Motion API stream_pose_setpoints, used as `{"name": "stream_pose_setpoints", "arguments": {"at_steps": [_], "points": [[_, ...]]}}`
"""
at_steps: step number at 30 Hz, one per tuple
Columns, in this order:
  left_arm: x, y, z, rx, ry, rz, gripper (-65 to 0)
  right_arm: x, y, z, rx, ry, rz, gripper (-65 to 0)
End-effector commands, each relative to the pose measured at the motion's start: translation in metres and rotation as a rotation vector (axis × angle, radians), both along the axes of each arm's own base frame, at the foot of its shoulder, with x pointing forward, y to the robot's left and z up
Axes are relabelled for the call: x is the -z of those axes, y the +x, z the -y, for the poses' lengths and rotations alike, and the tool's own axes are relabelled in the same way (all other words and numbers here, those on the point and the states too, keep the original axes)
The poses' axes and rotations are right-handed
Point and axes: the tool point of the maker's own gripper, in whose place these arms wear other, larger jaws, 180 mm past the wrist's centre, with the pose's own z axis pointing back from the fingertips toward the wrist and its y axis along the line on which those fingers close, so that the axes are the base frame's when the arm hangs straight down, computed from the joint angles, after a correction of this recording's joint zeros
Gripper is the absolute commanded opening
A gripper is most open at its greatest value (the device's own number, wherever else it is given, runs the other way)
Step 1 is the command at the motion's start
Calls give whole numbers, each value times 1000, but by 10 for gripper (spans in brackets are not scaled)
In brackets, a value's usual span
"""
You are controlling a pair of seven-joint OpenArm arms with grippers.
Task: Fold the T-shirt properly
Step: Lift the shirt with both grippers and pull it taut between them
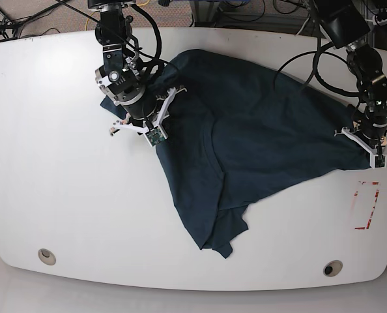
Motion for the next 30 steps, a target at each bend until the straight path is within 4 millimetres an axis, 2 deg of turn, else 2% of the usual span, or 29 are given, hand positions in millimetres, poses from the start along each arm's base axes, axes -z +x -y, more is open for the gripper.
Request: {"name": "stream_pose_setpoints", "arguments": {"at_steps": [1,16,18,26,28,30], "points": [[-29,12,-7,0,35,73,-638,-19,9,1,6,9,65,-642],[-76,35,1,37,99,139,-640,-50,18,7,10,-10,140,-640],[-96,43,-1,27,104,195,-643,-65,30,8,8,-25,180,-640],[-132,57,1,23,121,275,-643,-87,56,16,9,-58,240,-641],[-161,69,2,17,125,350,-646,-116,83,28,18,-87,326,-640],[-171,72,2,14,125,372,-647,-125,90,33,22,-97,350,-640]]}}
